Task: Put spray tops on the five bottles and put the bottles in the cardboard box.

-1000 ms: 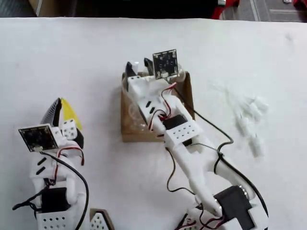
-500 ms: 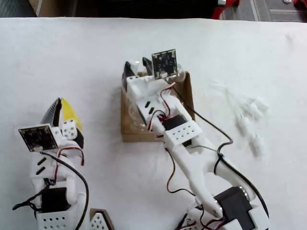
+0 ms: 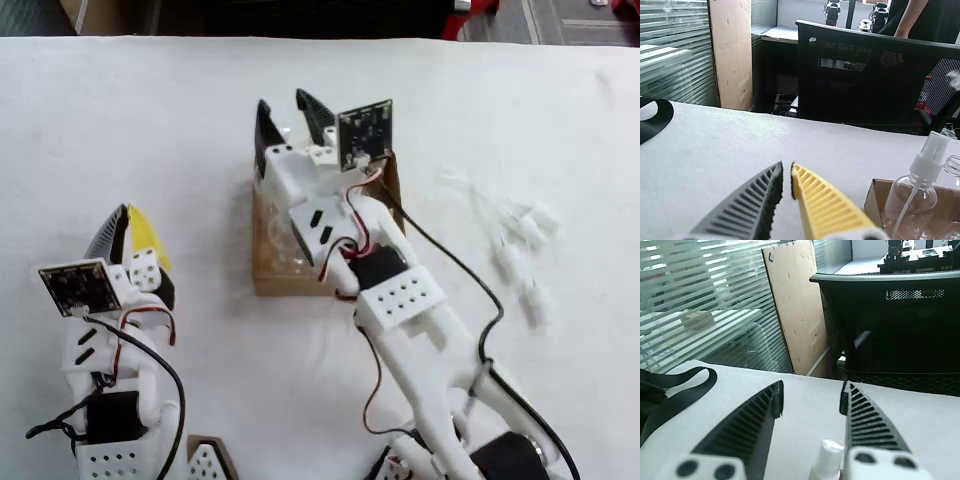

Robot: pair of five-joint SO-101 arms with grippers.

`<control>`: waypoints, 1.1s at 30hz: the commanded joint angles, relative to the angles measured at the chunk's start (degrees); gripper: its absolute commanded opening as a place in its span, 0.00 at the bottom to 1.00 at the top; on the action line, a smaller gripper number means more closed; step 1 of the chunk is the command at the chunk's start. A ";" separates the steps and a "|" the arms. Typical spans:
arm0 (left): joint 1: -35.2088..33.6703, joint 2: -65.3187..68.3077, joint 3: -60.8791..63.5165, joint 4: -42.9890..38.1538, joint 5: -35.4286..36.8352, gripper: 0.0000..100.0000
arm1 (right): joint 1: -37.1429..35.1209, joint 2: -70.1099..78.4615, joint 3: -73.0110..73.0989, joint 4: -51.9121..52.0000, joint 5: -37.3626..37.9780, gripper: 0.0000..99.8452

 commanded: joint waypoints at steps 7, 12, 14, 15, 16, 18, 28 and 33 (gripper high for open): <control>0.40 -0.48 -2.46 0.70 0.00 0.13 | -0.57 -16.04 -2.29 20.00 0.00 0.16; 0.57 -0.48 -7.65 6.51 0.00 0.13 | -1.27 -24.31 -2.29 30.11 -0.09 0.16; 0.66 -0.48 -9.76 7.65 -0.09 0.14 | -2.33 -27.30 -2.29 33.98 -0.18 0.16; 0.66 -0.48 -10.90 7.82 -0.26 0.14 | -2.95 -28.70 -2.46 35.65 -0.35 0.16; 1.19 -0.48 -12.22 8.26 -0.44 0.14 | -3.74 -30.11 -2.55 37.23 -0.35 0.16; 3.47 -0.48 -14.59 9.49 -1.93 0.14 | -4.88 -32.84 -2.55 39.52 -0.44 0.16; 7.52 -0.57 -25.41 20.92 -24.79 0.14 | -6.90 -40.75 -2.55 43.30 -0.35 0.16; 7.78 -0.57 -38.86 27.43 -21.36 0.14 | -10.95 -41.10 -2.64 43.21 0.00 0.16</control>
